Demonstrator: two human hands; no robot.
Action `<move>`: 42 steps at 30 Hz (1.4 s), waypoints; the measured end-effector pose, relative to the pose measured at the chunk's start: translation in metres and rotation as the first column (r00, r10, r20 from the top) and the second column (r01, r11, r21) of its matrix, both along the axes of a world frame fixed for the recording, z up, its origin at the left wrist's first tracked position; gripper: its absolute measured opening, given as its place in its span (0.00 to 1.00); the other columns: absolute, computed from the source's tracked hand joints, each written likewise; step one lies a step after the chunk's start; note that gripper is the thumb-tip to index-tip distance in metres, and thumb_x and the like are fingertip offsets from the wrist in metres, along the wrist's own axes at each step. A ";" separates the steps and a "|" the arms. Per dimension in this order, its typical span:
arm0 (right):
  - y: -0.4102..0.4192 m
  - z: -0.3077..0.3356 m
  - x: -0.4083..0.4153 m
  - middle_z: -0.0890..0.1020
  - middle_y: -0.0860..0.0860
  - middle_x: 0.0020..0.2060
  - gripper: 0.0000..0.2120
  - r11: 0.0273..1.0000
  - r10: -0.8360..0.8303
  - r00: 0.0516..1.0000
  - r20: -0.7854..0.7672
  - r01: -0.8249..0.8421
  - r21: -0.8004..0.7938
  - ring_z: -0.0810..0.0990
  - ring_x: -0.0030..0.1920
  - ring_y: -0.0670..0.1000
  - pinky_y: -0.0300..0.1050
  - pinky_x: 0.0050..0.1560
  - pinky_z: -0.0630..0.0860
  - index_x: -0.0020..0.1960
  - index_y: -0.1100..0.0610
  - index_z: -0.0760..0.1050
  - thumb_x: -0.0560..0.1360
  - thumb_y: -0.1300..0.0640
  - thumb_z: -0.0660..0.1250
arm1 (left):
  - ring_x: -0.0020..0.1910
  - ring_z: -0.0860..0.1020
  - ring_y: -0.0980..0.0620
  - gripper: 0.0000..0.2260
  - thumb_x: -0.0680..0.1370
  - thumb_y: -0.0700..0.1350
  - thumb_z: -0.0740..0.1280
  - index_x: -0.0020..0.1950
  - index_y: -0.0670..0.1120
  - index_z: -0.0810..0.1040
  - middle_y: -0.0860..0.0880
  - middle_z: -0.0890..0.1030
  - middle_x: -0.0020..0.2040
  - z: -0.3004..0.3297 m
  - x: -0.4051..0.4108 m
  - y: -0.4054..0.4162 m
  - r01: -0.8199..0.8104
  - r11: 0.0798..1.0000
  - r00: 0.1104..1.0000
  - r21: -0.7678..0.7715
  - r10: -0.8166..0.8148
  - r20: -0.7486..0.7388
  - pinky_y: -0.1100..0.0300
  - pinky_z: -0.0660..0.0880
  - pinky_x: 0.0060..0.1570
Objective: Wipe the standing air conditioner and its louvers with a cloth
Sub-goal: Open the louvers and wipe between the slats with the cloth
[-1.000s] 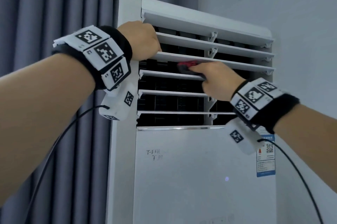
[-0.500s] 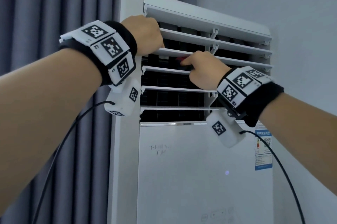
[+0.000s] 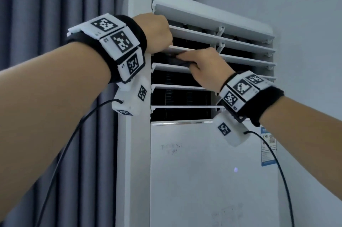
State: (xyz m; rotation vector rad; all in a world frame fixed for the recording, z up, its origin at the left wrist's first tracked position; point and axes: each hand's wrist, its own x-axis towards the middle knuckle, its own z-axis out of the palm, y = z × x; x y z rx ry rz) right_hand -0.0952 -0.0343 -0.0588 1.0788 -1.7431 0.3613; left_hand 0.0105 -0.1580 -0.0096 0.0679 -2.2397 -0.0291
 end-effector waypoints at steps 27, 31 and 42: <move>0.164 0.005 -0.158 0.75 0.60 0.46 0.11 0.957 -0.044 0.992 -0.121 0.007 -0.290 0.74 0.44 0.60 0.45 0.44 0.65 0.45 0.62 0.72 0.64 0.69 0.68 | 0.45 0.78 0.42 0.09 0.75 0.45 0.64 0.48 0.52 0.84 0.48 0.81 0.41 0.001 -0.106 0.098 -0.194 0.951 0.979 -0.243 0.173 -0.104 0.56 0.69 0.40; 0.187 0.006 -0.177 0.74 0.62 0.46 0.11 0.933 -0.070 0.993 -0.094 0.032 -0.359 0.74 0.43 0.61 0.46 0.43 0.65 0.44 0.63 0.72 0.63 0.71 0.65 | 0.43 0.75 0.46 0.08 0.77 0.49 0.65 0.51 0.55 0.83 0.52 0.77 0.37 0.003 -0.105 0.097 -0.185 0.966 0.981 -0.183 0.171 -0.090 0.56 0.69 0.43; 0.167 0.015 -0.148 0.74 0.58 0.46 0.09 0.961 -0.076 0.979 -0.187 0.021 -0.277 0.73 0.45 0.60 0.51 0.40 0.70 0.43 0.59 0.70 0.65 0.66 0.66 | 0.44 0.73 0.50 0.09 0.76 0.52 0.65 0.53 0.55 0.82 0.52 0.78 0.42 0.002 -0.103 0.094 -0.203 0.971 0.974 -0.127 0.186 -0.130 0.58 0.68 0.46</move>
